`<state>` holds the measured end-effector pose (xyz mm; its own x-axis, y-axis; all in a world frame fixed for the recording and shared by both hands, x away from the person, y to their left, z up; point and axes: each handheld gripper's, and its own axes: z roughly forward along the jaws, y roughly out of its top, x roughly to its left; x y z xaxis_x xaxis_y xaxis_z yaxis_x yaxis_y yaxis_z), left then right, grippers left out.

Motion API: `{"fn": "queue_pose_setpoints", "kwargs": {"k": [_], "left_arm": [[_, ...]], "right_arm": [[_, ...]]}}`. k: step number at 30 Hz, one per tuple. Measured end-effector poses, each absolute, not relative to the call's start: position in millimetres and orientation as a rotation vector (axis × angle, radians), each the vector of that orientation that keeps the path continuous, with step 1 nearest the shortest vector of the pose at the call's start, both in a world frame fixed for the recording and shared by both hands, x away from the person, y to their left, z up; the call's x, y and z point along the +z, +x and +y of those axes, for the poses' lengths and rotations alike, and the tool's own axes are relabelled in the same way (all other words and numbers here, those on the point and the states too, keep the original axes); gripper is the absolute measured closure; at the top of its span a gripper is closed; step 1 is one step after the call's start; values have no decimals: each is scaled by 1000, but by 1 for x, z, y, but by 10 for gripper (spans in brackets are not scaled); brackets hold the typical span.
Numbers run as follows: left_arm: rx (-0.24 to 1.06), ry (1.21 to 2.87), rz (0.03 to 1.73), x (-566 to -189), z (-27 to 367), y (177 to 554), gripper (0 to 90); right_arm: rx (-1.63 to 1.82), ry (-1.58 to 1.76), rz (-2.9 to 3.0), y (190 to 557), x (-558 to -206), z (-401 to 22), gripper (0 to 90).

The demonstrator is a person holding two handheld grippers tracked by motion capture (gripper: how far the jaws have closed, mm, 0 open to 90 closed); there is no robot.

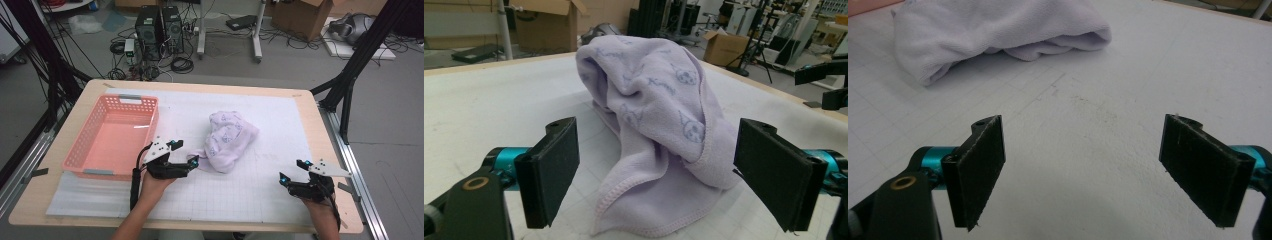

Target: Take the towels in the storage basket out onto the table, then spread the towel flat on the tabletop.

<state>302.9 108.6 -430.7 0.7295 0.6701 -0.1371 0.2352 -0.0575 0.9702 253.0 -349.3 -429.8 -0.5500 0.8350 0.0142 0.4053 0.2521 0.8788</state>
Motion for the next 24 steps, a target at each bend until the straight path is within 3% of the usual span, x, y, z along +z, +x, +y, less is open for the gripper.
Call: {"fn": "queue_pose_setpoints", "kwargs": {"k": [24], "left_arm": [[425, 1674, 776, -436, 108, 307, 270]], "right_arm": [[1241, 1083, 2147, 268, -428, -323, 176]]}}
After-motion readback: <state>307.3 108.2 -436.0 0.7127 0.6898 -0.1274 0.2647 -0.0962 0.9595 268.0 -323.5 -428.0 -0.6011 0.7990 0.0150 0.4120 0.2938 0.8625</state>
